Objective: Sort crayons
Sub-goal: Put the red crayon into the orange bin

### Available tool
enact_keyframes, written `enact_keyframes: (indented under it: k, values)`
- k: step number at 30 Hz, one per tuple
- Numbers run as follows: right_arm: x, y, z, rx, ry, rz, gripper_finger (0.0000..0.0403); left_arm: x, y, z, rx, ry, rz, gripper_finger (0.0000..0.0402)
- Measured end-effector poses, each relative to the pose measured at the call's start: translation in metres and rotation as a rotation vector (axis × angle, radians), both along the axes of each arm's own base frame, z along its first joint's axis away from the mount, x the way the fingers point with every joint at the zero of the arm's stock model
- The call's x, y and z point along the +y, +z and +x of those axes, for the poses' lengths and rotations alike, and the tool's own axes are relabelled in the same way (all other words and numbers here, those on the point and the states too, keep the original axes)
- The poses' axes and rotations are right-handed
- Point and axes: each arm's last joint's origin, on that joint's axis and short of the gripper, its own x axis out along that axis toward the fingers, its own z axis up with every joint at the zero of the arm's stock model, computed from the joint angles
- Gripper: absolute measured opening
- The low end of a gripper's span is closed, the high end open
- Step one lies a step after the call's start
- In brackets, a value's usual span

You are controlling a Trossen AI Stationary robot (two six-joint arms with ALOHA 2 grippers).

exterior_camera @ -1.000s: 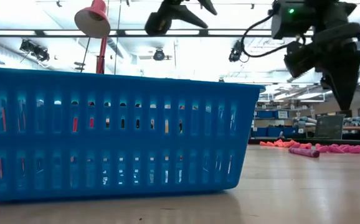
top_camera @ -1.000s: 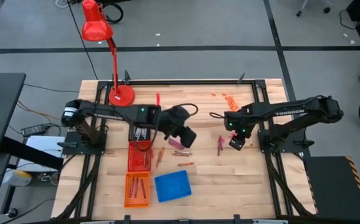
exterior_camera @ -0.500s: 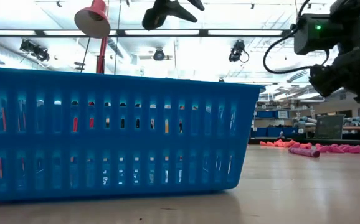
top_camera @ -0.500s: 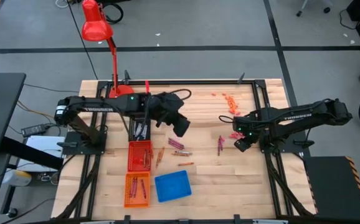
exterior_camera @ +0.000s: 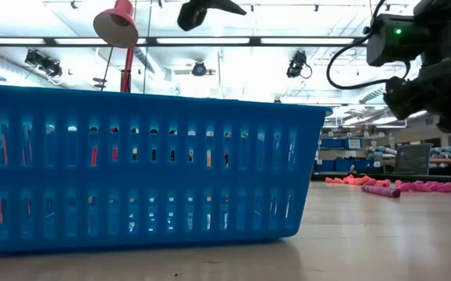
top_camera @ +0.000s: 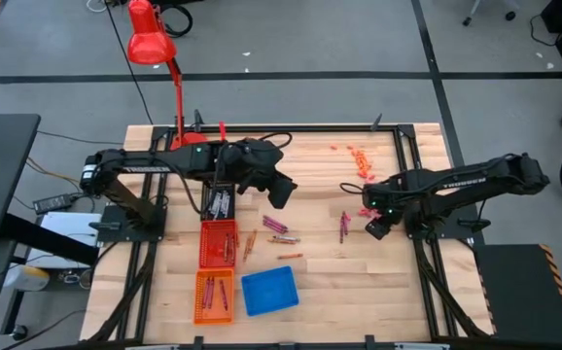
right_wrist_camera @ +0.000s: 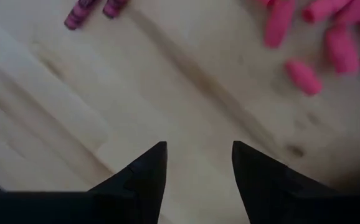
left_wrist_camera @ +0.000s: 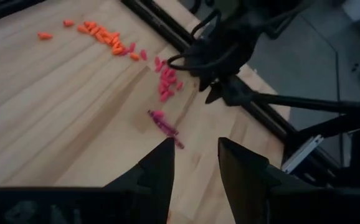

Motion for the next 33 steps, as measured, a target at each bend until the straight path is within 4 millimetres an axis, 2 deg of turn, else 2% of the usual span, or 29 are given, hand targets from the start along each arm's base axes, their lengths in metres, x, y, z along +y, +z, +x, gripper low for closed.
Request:
enact_keyframes:
  k: [12, 17, 25, 33]
  values:
    - [0.001, -0.005, 0.006, 0.004, 0.043, -0.004, 0.0190, -0.004, -0.010, 0.004, 0.053, 0.019, -0.034, 0.0134]
    - [0.003, -0.005, 0.006, 0.005, 0.046, 0.029, 0.0190, -0.004, -0.013, 0.001, 0.093, 0.040, -0.063, 0.0134]
    - [0.013, -0.003, 0.003, 0.013, 0.106, 0.131, 0.0190, -0.017, -0.022, -0.006, 0.213, 0.017, -0.070, 0.0134]
    - [0.018, -0.003, 0.002, 0.035, 0.092, 0.145, 0.0190, -0.020, -0.017, -0.009, 0.191, 0.007, -0.072, 0.0134]
